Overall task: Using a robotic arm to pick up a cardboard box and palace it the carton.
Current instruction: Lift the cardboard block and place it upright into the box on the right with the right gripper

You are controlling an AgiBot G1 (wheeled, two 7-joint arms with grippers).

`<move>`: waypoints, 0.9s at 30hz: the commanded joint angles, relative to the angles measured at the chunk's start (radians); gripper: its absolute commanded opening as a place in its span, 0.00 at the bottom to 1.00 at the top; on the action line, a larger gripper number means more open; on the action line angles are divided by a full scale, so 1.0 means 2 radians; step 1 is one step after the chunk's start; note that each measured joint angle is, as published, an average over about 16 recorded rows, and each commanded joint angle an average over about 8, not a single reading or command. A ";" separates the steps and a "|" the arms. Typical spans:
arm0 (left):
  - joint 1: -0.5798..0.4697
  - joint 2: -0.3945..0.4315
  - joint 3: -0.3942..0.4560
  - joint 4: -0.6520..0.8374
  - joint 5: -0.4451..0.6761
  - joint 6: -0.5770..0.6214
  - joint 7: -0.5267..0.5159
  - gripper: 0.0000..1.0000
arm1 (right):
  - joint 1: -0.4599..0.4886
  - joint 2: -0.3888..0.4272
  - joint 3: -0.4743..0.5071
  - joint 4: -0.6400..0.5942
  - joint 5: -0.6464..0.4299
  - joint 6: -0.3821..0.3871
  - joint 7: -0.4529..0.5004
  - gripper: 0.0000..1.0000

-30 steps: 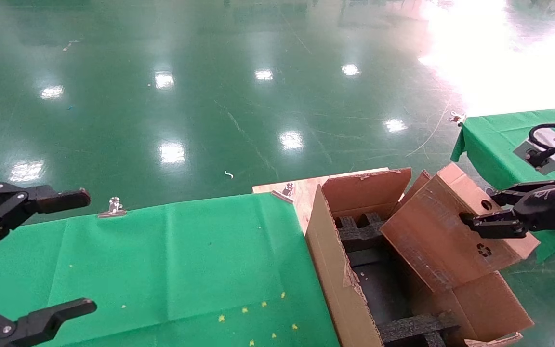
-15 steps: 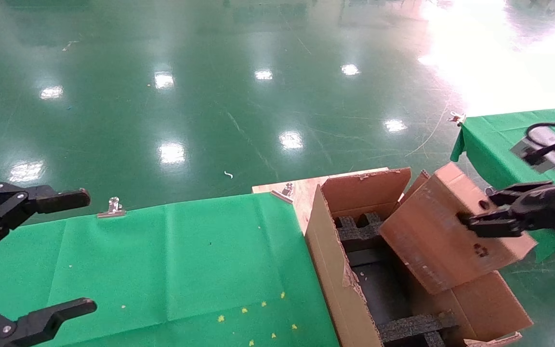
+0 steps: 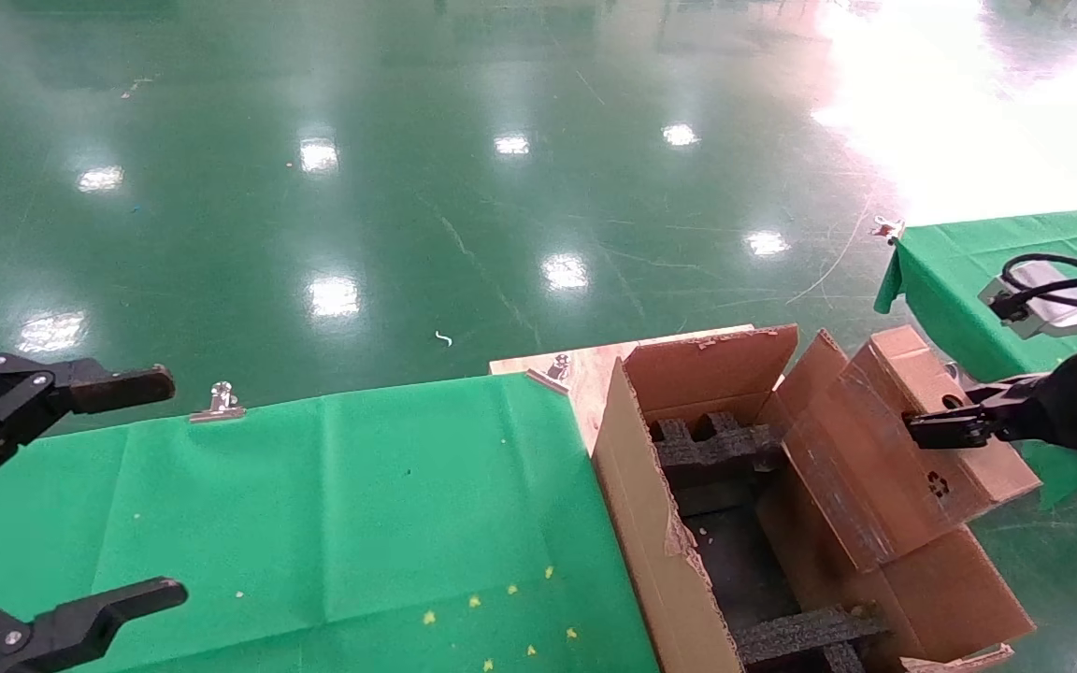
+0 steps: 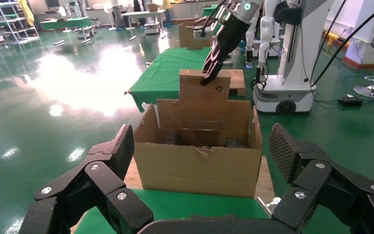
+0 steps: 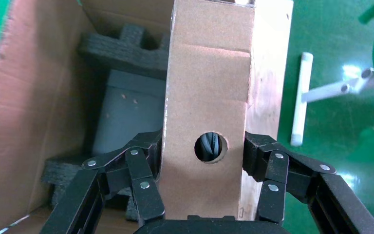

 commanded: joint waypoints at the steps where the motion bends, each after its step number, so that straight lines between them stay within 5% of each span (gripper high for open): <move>1: 0.000 0.000 0.000 0.000 0.000 0.000 0.000 1.00 | -0.005 -0.005 -0.004 0.003 -0.009 0.005 0.018 0.00; 27: 0.000 0.000 0.001 0.000 -0.001 0.000 0.000 1.00 | -0.081 -0.067 -0.047 0.006 -0.065 0.086 0.140 0.00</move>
